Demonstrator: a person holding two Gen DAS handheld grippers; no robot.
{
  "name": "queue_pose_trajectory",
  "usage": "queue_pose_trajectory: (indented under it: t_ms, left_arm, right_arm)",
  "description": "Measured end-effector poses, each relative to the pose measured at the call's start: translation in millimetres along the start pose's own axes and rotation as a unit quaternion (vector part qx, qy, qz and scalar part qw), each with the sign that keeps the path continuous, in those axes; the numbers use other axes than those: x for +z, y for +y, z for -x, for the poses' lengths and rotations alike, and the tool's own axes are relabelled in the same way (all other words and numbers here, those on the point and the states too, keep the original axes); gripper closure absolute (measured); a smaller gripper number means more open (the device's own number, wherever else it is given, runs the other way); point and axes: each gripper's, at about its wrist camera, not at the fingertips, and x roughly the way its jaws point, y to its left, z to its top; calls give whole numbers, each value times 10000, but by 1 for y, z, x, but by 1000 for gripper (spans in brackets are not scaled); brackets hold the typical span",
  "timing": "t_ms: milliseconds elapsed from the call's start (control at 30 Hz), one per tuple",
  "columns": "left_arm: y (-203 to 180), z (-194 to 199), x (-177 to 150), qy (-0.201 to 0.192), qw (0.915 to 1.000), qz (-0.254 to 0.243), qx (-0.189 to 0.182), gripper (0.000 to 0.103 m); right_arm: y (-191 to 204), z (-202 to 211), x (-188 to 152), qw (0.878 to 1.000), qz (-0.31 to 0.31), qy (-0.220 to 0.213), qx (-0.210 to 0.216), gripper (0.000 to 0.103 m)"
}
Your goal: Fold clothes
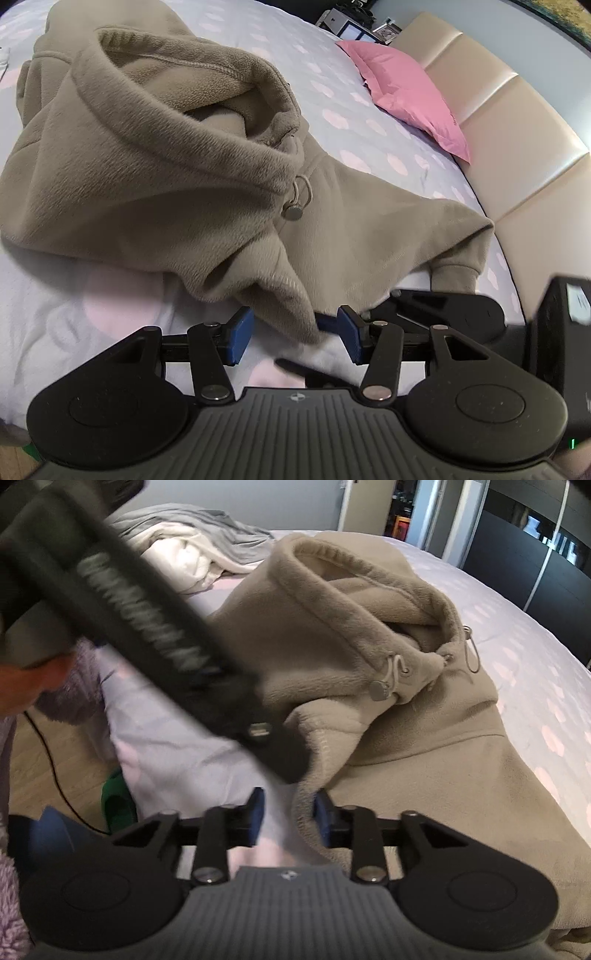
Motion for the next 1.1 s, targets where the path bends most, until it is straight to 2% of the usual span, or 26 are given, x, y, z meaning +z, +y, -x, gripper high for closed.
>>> queue_pose_trajectory:
  t_ms: [300, 367, 400, 500, 600, 733, 800, 900, 1033, 1100]
  left_arm:
    - [-10, -26, 9, 37, 9992, 306, 238, 58]
    - [-10, -32, 10, 39, 9988, 326, 353, 70]
    - [-9, -34, 10, 26, 9987, 312, 396, 79]
    - [-5, -32, 9, -106, 9986, 219, 460, 94]
    - [2, -14, 9, -467, 9972, 145, 559, 98]
    - [16, 25, 15, -944, 9930, 155, 697, 98]
    - [24, 46, 18, -1157, 9896, 179, 841, 99]
    - [39, 80, 24, -1539, 9816, 221, 1104, 99]
    - [56, 119, 38, -1940, 9707, 306, 1387, 99]
    - [64, 141, 45, -2191, 9628, 299, 1550, 100]
  right_arm:
    - [-9, 1, 2, 9999, 39, 96, -135, 60]
    - [-10, 2, 0, 9998, 51, 115, -148, 56]
    - [-11, 2, 0, 9998, 55, 130, -161, 55]
    - [-17, 2, -1, 9996, 39, 183, -233, 53]
    - [-24, -2, -2, 9990, 71, 259, -347, 49]
    - [-30, -8, -2, 9976, 234, 270, -588, 40]
    - [-32, -6, 2, 9968, 297, 206, -719, 39]
    - [-35, 1, 11, 9950, 342, 62, -940, 39]
    - [-38, 5, 21, 9901, 569, 0, -1283, 29]
    - [-39, 0, 24, 9890, 654, 80, -1321, 29]
